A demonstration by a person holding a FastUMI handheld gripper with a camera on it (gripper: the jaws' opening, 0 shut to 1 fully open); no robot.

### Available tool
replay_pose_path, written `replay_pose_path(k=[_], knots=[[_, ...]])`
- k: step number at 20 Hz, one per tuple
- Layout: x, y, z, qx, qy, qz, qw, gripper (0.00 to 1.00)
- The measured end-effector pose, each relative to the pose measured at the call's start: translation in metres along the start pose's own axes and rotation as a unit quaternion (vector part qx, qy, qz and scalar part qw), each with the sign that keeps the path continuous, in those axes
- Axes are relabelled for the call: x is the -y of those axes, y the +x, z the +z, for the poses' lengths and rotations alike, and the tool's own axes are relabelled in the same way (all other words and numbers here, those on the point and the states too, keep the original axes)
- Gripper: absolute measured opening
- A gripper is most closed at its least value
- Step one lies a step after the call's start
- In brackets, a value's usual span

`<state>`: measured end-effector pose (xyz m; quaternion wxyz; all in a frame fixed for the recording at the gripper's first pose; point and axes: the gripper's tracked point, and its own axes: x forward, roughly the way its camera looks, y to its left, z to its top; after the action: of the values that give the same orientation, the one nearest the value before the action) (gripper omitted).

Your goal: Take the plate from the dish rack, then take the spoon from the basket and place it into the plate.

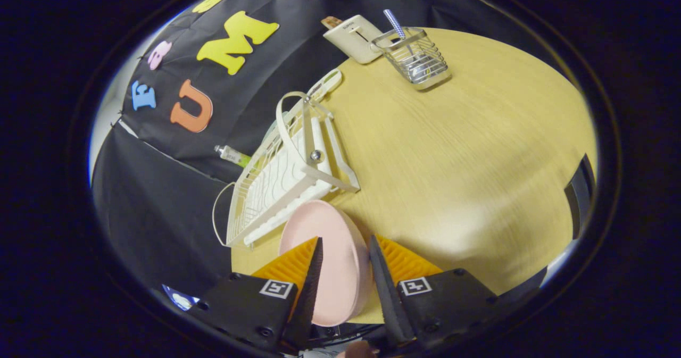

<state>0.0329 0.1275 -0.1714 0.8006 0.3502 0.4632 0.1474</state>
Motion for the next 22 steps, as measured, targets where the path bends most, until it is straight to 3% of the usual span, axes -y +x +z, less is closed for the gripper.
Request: replay_pose_path(k=[4,7,11,15,16,22], knots=[[-0.005,-0.016,0.010,0.038,-0.062,-0.004,0.997,0.61],[-0.005,-0.042,0.023,0.089,-0.145,-0.029,0.985,0.65],[0.001,-0.088,0.068,0.200,-0.254,-0.092,0.942,0.71],[0.009,-0.134,0.111,0.296,-0.326,-0.141,0.887,0.98],[0.011,-0.141,0.123,0.311,-0.339,-0.148,0.876,0.98],[0.029,-0.154,0.207,0.354,-0.376,-0.157,0.842,0.99]])
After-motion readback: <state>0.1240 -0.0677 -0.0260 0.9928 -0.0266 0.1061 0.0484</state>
